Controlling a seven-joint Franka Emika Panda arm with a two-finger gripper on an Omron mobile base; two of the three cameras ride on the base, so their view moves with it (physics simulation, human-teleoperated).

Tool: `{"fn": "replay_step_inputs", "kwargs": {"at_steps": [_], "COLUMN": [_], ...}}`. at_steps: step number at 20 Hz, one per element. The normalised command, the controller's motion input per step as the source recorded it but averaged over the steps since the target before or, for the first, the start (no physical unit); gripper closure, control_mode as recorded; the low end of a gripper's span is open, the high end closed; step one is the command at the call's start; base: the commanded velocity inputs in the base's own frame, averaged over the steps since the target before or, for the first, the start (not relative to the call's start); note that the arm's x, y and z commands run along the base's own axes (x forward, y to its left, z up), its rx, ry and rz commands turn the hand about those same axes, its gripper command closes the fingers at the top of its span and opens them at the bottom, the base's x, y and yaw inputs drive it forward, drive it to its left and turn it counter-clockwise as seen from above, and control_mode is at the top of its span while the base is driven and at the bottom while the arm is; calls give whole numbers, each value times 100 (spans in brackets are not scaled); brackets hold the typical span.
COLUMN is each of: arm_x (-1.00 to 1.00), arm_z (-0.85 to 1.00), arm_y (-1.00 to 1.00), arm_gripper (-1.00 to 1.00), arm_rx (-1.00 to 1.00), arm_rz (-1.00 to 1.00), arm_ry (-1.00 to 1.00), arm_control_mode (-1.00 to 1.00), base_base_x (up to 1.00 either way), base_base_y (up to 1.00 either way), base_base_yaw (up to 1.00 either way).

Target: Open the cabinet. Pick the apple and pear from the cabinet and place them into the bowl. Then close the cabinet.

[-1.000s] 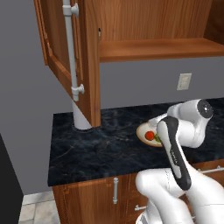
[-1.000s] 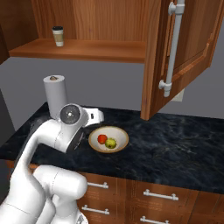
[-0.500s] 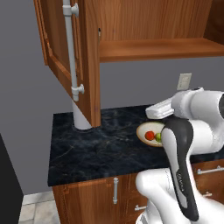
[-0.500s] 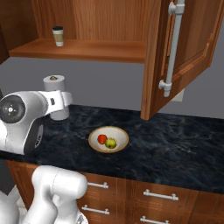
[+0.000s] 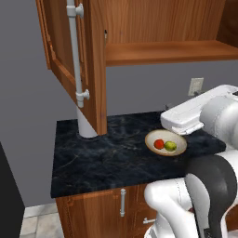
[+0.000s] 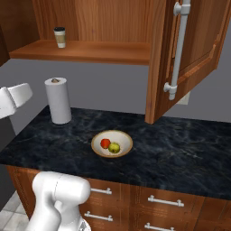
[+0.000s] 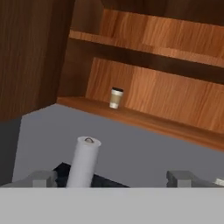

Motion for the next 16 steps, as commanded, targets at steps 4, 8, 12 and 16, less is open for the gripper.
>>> {"fn": "replay_step_inputs", "kwargs": {"at_steps": [4, 8, 12, 16], "arm_x": [-82, -50, -15, -7], "arm_z": [19, 14, 2, 0], "arm_y": [63, 74, 47, 19], "arm_gripper": [-100, -100, -100, -100], "arm_rx": [2, 8, 17, 18], "arm_rz": [-4, -10, -5, 0], "arm_ry": [-35, -32, -21, -15], "arm_control_mode": [-100, -100, -100, -100], "base_base_x": [0, 0, 0, 0], "base_base_y": [0, 0, 0, 0], "base_base_yaw": [0, 0, 0, 0]}}
